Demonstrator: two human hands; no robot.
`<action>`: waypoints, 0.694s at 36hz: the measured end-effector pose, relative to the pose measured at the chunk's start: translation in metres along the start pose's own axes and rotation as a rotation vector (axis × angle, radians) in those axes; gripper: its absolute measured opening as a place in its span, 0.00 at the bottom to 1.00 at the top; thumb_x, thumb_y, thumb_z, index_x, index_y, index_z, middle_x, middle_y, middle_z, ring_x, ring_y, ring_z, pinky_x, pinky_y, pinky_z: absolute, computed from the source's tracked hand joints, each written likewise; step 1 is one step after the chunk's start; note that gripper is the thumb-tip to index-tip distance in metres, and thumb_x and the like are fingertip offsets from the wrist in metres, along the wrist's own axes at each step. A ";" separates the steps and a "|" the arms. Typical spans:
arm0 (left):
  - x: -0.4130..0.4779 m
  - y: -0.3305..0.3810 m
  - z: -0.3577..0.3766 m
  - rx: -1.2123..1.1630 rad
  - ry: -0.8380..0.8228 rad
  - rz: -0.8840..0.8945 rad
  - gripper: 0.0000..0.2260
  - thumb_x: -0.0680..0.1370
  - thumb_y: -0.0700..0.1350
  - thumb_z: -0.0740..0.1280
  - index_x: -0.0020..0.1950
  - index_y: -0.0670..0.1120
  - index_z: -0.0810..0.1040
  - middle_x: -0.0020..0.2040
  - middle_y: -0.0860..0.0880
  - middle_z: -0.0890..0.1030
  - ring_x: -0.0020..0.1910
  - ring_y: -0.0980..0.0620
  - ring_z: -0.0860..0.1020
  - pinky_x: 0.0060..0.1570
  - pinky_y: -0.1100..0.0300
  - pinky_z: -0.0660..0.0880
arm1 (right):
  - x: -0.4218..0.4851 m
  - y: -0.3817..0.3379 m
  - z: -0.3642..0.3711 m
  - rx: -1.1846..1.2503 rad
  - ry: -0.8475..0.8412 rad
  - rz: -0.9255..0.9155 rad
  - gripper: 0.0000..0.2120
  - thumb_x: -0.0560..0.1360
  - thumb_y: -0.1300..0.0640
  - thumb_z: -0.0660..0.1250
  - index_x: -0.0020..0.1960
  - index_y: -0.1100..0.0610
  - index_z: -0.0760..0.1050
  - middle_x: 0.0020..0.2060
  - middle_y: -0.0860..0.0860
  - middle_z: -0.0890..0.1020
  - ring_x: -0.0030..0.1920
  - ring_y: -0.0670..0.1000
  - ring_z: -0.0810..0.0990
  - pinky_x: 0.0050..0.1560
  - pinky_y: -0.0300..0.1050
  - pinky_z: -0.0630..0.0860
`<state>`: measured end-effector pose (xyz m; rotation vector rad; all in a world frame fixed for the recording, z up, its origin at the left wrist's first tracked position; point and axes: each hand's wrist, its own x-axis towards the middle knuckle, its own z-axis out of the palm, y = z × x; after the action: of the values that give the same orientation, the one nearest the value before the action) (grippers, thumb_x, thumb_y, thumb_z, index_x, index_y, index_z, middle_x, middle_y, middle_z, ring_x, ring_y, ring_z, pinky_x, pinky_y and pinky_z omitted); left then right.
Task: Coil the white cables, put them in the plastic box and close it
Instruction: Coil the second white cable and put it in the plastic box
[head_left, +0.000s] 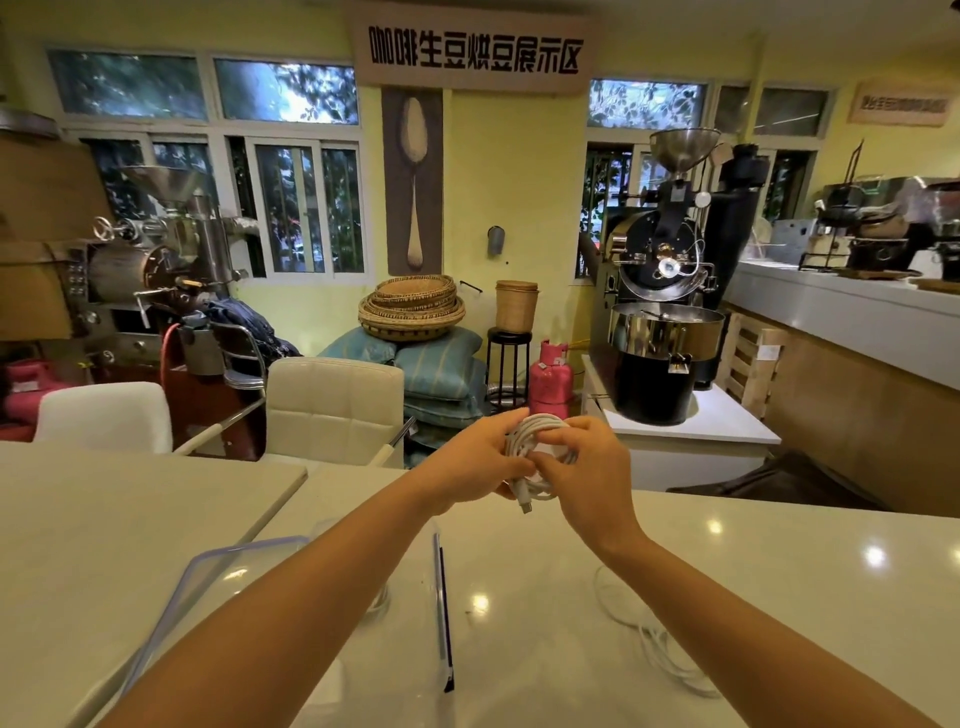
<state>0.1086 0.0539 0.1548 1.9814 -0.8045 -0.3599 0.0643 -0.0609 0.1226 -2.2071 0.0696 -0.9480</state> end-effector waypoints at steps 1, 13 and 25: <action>0.000 -0.001 -0.001 0.023 0.022 -0.011 0.22 0.76 0.36 0.63 0.69 0.45 0.63 0.51 0.43 0.77 0.46 0.48 0.79 0.42 0.60 0.78 | -0.001 -0.001 0.002 -0.004 0.002 -0.012 0.12 0.70 0.64 0.69 0.53 0.61 0.80 0.51 0.57 0.78 0.46 0.45 0.70 0.39 0.22 0.64; -0.002 -0.021 -0.026 0.394 0.250 0.003 0.09 0.79 0.41 0.60 0.58 0.42 0.69 0.46 0.45 0.75 0.41 0.44 0.77 0.41 0.50 0.78 | 0.006 -0.012 0.010 0.049 -0.214 0.016 0.15 0.76 0.59 0.62 0.61 0.56 0.66 0.42 0.60 0.83 0.43 0.60 0.81 0.47 0.59 0.78; -0.036 -0.066 -0.041 0.632 0.334 -0.216 0.11 0.74 0.46 0.67 0.53 0.42 0.76 0.50 0.42 0.81 0.49 0.45 0.78 0.49 0.52 0.74 | 0.021 -0.018 0.066 -0.141 -0.564 0.040 0.12 0.75 0.57 0.64 0.55 0.61 0.75 0.50 0.59 0.82 0.50 0.57 0.79 0.53 0.54 0.77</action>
<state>0.1299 0.1278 0.1179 2.6354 -0.5219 0.1299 0.1184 -0.0152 0.1159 -2.5135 -0.0844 -0.2793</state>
